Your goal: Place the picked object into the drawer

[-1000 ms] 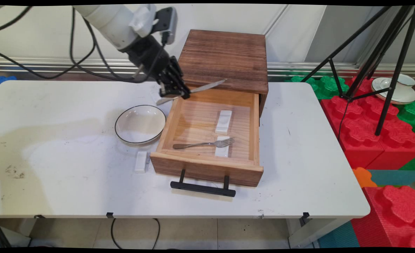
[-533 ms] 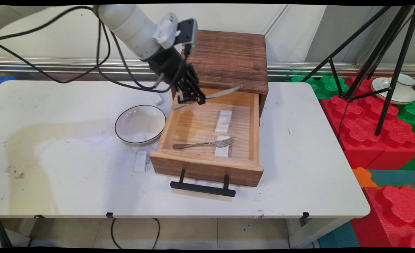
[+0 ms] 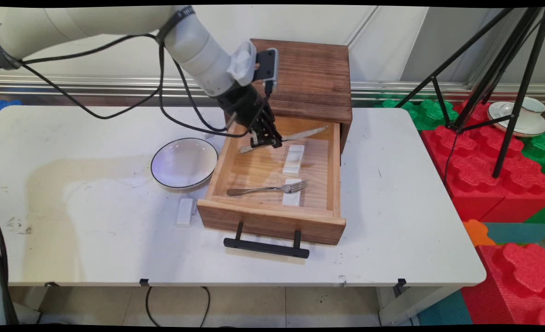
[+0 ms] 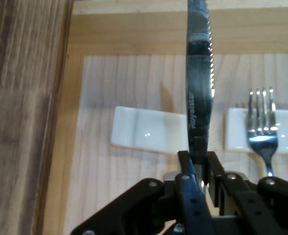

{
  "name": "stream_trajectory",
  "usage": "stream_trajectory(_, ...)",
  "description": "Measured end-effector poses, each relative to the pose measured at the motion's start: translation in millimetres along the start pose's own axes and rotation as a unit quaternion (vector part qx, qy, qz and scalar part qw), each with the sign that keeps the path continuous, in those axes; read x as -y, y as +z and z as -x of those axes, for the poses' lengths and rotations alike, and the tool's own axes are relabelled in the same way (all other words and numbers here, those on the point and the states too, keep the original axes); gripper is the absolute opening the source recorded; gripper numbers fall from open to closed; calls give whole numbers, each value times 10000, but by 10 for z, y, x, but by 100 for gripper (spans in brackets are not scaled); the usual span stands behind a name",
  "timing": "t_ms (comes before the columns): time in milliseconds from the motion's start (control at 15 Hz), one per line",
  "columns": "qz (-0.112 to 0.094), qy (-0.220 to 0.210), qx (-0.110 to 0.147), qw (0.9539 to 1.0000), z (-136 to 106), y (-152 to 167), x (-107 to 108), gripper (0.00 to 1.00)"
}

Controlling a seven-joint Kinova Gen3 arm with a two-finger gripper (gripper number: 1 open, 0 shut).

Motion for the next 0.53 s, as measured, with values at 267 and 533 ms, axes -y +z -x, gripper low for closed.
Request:
stream_trajectory(267, -8, -14, 80, 10000, 34, 250, 57, 0)
stream_trajectory(533, -8, -45, 152, 9999, 81, 392, 95, 0)
